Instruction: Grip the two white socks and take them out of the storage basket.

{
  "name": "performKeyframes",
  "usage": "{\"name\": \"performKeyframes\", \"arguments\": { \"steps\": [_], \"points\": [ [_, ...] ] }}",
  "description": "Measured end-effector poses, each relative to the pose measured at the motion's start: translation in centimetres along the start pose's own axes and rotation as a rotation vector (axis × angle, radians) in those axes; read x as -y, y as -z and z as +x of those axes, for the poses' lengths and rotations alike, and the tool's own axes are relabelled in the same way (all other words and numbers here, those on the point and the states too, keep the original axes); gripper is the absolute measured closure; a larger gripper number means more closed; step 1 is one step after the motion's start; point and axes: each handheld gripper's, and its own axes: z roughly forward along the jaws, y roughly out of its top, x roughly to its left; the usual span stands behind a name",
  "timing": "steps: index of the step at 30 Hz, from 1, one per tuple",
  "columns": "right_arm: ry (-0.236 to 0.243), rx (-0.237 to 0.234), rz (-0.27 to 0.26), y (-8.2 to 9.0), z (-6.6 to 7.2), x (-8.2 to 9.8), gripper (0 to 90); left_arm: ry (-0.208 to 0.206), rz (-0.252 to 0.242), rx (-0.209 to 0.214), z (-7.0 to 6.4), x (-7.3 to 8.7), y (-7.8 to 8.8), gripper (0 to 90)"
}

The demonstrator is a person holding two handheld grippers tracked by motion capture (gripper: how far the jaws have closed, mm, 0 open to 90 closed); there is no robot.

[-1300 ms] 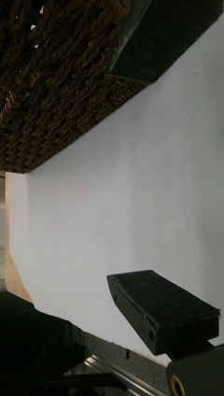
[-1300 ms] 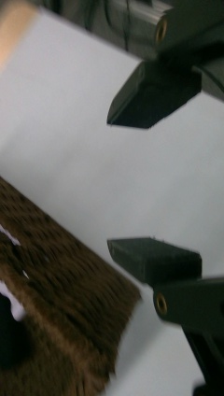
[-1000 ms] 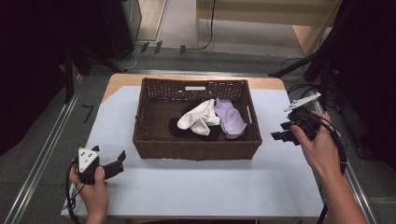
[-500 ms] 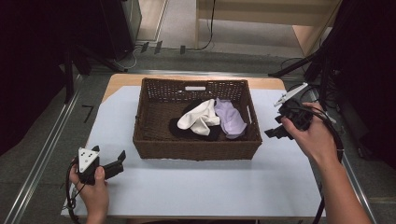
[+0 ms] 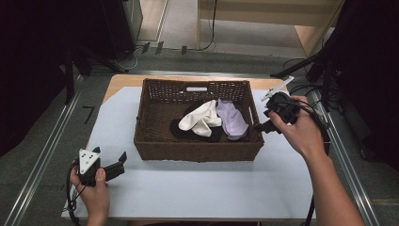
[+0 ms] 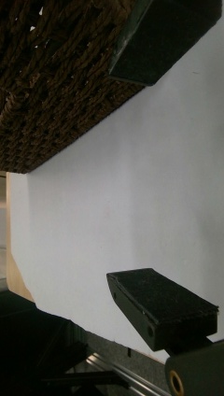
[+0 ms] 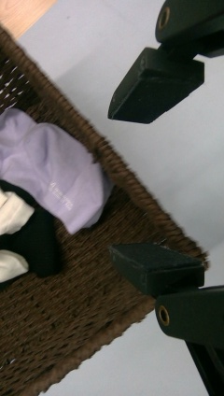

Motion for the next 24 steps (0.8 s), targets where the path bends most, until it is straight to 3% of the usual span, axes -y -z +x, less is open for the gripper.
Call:
{"name": "performKeyframes", "arguments": {
  "steps": [24],
  "points": [
    [0.085,-0.036,0.041,-6.7,4.1,-6.3,30.1,0.000,0.002,0.002,0.0,0.0,0.0,4.8]
  ]
}}
